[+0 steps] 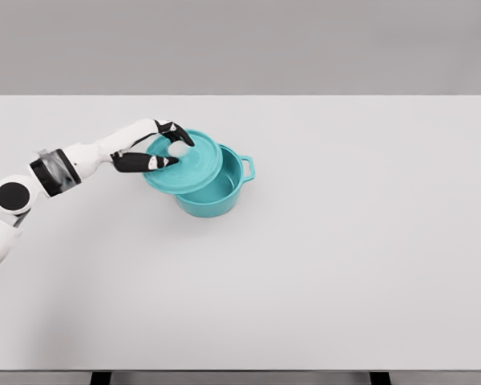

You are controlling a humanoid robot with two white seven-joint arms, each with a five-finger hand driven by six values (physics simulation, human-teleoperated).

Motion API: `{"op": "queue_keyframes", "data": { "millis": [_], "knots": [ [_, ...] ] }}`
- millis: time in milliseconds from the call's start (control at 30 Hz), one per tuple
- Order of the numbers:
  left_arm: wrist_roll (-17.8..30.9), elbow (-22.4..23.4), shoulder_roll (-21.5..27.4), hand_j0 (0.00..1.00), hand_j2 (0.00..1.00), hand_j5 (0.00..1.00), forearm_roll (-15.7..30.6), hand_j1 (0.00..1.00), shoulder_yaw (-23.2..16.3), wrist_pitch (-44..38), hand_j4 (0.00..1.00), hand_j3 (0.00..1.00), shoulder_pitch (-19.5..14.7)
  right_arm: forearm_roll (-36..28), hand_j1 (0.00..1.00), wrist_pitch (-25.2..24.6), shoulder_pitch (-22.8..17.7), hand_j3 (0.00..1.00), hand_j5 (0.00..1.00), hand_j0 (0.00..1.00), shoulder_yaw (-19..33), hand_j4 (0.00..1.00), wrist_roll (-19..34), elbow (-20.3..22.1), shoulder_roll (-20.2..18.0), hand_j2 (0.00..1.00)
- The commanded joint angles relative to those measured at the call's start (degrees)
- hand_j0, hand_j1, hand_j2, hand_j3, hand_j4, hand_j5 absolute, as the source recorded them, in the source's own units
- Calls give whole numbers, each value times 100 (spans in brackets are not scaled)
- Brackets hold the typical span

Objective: Cover the pot with left arm

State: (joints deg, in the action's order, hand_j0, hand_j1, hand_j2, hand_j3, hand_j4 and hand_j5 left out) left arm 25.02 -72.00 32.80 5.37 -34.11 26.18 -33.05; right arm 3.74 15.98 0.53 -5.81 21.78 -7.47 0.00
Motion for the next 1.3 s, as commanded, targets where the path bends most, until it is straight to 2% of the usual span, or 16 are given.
{"op": "queue_keyframes", "data": {
  "millis": [0, 400, 1267],
  "knots": [
    [-6, -51, -89, 58, 58, 58, -115, 58, 27, -26, 58, 58, 0, 4, 100, 2, 0, 100, 100, 100, 1, 100, 2, 0, 0, 100],
    [-6, 99, -415, 58, 58, 58, -361, 58, 18, -35, 58, 58, -9, 4, 100, 2, 0, 100, 100, 100, 1, 100, 2, 0, 0, 100],
    [-6, 116, -458, 58, 58, 58, -361, 58, 9, 9, 58, 58, 44, 4, 100, 2, 0, 100, 100, 100, 1, 100, 2, 0, 0, 100]
  ]
}}
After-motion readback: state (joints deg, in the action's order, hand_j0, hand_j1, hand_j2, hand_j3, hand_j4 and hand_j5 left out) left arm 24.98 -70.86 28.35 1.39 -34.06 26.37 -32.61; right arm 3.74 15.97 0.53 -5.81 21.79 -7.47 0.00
